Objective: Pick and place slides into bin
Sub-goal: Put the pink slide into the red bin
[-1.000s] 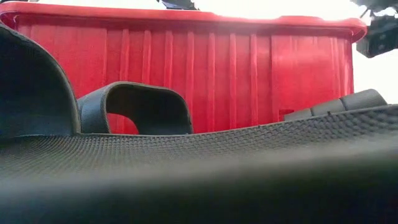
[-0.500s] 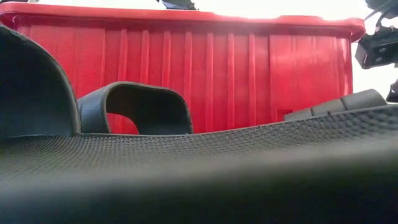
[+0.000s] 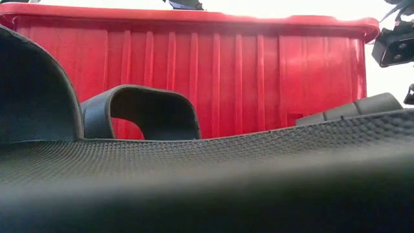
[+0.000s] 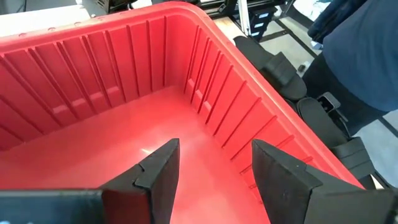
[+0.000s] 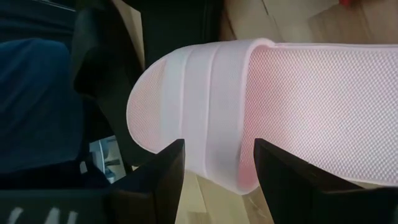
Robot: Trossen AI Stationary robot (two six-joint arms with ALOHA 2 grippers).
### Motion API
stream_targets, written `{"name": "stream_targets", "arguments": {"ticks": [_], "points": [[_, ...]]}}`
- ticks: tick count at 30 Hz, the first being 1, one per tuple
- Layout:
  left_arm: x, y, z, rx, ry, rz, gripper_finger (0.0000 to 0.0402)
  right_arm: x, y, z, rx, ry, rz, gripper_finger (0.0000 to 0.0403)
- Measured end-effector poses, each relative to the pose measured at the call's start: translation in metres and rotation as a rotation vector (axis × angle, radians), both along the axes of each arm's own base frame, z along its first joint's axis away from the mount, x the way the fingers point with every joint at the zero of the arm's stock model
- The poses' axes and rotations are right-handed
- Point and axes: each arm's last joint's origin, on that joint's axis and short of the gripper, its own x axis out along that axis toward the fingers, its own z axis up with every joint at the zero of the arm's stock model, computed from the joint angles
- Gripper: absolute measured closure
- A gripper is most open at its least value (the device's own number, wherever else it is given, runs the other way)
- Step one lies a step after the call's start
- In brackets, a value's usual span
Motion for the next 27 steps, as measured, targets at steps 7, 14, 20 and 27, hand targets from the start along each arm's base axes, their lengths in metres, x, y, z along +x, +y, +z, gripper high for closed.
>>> {"name": "stream_targets", "arguments": {"ticks": [7,14,20,27], "points": [[0.000,0.000,0.000,0.001,-0.001,0.000,0.0218,0.000,0.000,0.000,0.002,0.001,0.004,0.0220],[0.001,0.000,0.000,0.005,-0.007,0.000,0.0218,0.000,0.000,0.000,0.004,0.002,0.005,0.0220],[0.001,0.000,0.000,0.005,-0.007,0.000,0.0218,0.003,0.002,-0.007,0.013,0.025,0.010,0.0220],[0.001,0.000,0.000,0.001,-0.005,0.003,0.0218,0.007,0.005,-0.015,0.071,0.028,0.013,0.0231]]}}
